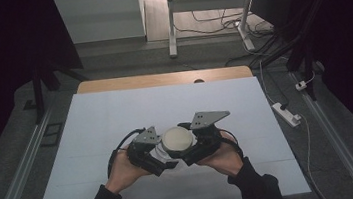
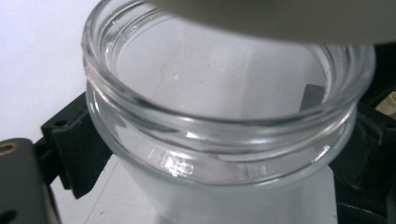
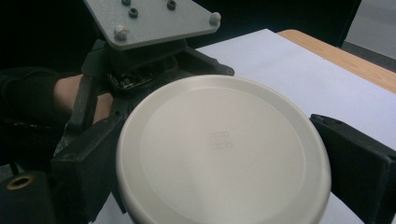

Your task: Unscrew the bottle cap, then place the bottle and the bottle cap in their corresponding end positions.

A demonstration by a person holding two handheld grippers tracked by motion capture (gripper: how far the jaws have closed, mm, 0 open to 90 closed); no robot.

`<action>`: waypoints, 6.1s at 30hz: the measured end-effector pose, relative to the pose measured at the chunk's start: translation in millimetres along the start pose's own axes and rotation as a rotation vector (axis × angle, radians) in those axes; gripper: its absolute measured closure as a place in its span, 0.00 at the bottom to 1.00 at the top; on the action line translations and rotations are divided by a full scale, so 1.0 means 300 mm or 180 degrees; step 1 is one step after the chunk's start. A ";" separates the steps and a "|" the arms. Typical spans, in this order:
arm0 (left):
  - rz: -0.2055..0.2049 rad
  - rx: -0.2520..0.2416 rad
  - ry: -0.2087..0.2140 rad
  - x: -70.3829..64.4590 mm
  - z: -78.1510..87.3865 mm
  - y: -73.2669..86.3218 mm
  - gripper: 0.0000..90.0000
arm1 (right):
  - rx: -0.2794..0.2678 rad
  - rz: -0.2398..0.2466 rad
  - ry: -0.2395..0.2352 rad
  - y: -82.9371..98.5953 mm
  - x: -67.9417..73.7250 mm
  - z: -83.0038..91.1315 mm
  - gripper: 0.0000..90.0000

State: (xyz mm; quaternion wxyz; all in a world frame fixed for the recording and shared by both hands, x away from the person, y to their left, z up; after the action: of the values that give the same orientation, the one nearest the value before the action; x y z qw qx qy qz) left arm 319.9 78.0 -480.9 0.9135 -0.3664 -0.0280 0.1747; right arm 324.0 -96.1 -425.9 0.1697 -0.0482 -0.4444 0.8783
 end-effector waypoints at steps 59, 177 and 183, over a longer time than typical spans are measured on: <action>0.0450 -0.0195 -0.0555 0.192 0.039 -0.008 0.08 | 0.0094 0.0009 0.0149 0.112 0.072 0.035 0.08; 0.0686 -0.0003 -0.0683 0.481 -0.229 -0.053 0.01 | 0.0892 -0.0160 0.0105 0.317 0.008 -0.315 0.03; 0.0734 0.0090 -0.0661 0.476 -0.212 -0.028 0.00 | 0.0805 -0.0159 0.0130 0.301 0.007 -0.295 0.02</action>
State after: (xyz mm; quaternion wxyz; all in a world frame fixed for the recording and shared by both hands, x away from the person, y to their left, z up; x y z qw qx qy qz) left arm 467.8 78.8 -532.6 0.8847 -0.3342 -0.0776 0.3157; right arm 319.7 -77.0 -550.9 0.2052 -0.0332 -0.3277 0.9216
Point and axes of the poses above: each handheld gripper's, and its own axes: z roughly backward along the jaws, y roughly out of its underside, x roughly to its left, the point moved 3 cm from there along -z, roughly forward along the jaws, and after that the axes turned 10 degrees about x, right-handed, at the moved point
